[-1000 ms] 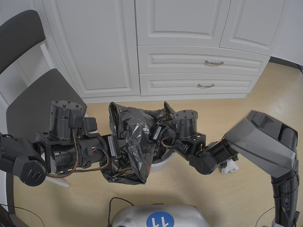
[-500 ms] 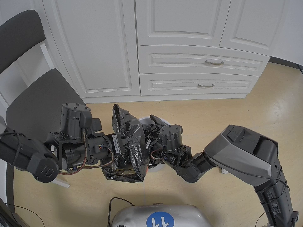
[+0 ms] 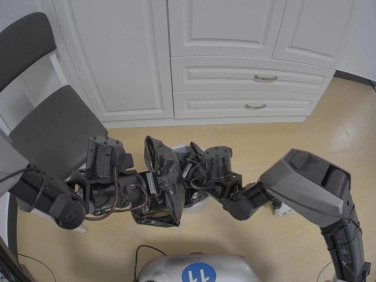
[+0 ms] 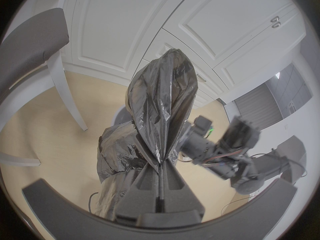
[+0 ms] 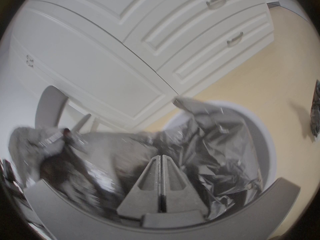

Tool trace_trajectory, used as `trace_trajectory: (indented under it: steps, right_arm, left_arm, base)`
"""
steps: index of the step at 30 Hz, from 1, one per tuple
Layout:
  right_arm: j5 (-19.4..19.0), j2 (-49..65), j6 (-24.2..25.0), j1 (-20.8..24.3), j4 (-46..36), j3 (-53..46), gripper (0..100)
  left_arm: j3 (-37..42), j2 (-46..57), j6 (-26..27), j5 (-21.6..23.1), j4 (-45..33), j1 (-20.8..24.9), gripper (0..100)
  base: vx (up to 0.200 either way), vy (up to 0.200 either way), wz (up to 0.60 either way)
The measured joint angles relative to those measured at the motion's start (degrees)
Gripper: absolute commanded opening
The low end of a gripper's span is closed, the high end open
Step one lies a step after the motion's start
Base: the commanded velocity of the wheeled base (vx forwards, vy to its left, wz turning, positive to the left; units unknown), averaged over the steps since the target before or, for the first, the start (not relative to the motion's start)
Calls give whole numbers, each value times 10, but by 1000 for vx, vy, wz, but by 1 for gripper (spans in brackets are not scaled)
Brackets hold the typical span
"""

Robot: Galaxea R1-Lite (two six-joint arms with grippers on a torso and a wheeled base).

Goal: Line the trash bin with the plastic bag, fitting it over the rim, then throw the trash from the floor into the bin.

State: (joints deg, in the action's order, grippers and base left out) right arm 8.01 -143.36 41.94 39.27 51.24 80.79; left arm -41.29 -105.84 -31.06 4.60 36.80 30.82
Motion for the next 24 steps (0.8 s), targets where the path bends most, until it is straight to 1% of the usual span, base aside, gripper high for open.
trace_trajectory:
  steps: [5,7,9,10,12,18,24]
  right_arm:
    - [0,69,-12,-2,-2,-35,0]
    - [0,94,-37,-6,-6,-52,0]
    - [0,116,-76,-15,-14,-66,0]
    - [0,124,-94,-19,-22,-72,0]
    - [0,136,-114,-28,-50,-82,0]
    - [-4,151,-133,-45,-174,-80,0]
    - [-3,104,-125,-50,-192,-38,0]
  left_arm:
    - [1,-5,0,0,0,0,0]
    - [1,-7,1,0,0,-1,0]
    - [1,-9,1,0,0,-1,0]
    - [1,-10,1,0,0,-2,0]
    - [0,-11,2,0,0,-3,0]
    - [1,-11,2,0,0,-5,0]
    - [1,-10,2,0,0,-5,0]
  base:
    - [0,0,0]
    - [0,0,0]
    - [0,0,0]
    - [0,0,0]
    - [0,0,0]
    - [0,0,0]
    - [0,0,0]
